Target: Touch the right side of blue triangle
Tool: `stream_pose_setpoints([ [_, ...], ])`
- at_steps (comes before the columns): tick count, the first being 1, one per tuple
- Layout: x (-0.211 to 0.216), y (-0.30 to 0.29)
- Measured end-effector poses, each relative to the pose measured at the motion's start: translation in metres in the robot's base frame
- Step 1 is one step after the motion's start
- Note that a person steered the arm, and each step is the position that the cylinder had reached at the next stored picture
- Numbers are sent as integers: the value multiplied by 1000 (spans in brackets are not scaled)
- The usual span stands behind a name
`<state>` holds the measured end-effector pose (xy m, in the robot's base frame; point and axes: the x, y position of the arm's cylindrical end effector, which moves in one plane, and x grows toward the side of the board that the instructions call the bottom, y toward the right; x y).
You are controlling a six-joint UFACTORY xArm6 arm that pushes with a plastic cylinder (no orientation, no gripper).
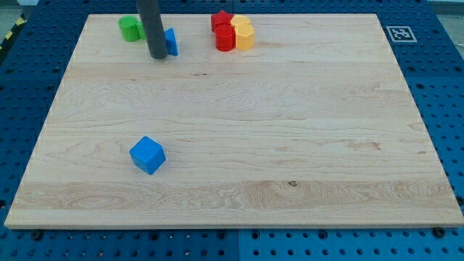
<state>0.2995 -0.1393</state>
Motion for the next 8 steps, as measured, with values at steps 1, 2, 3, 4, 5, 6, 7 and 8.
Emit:
stream_pose_setpoints([
  [1, -3, 0],
  [2, 33, 0],
  [3, 51, 47],
  [4, 30, 81],
  [5, -14, 79],
  [6, -45, 68],
  [7, -52, 59],
  [8, -52, 41],
])
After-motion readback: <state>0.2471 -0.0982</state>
